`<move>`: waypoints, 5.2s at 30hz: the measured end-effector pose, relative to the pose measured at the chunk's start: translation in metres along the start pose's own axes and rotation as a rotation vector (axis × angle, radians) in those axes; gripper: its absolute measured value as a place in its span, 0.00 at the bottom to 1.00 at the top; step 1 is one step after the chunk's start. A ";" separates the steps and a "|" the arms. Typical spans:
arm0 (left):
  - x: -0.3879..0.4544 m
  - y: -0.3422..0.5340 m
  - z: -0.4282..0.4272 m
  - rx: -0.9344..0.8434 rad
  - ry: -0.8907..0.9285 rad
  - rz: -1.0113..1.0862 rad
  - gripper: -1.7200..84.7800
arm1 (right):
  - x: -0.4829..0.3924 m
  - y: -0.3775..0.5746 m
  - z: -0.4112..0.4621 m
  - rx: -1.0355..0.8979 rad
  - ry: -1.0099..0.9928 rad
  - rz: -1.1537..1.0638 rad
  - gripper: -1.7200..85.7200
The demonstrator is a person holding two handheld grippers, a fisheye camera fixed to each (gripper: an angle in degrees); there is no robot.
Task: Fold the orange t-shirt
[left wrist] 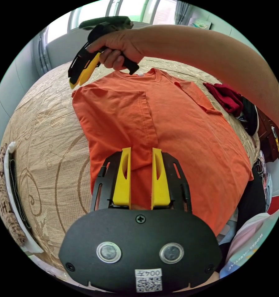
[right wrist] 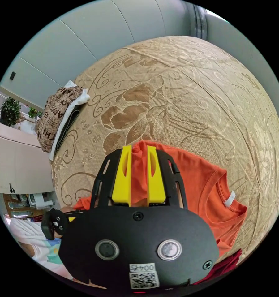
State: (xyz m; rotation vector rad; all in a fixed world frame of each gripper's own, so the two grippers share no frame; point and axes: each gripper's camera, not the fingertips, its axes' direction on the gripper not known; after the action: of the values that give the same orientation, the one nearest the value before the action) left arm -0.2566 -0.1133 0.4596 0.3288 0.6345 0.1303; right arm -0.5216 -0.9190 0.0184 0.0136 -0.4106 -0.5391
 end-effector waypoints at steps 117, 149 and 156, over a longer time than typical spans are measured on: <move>-0.050 0.491 -0.483 0.241 0.924 -0.665 0.12 | -0.057 1.406 0.122 0.111 -0.243 0.952 0.04; -0.035 0.465 -0.446 0.101 0.732 -0.546 0.27 | -0.051 1.371 0.133 -0.004 -0.132 0.914 0.03; -0.010 0.442 -0.423 0.113 0.790 -0.501 0.18 | -0.046 1.364 0.142 -0.029 -0.114 0.905 0.04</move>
State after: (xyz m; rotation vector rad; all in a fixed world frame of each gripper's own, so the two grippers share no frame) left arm -0.5268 0.4108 0.2963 0.2096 1.4905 -0.2752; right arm 0.0646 0.2903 0.2941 -0.2234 -0.4717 0.3492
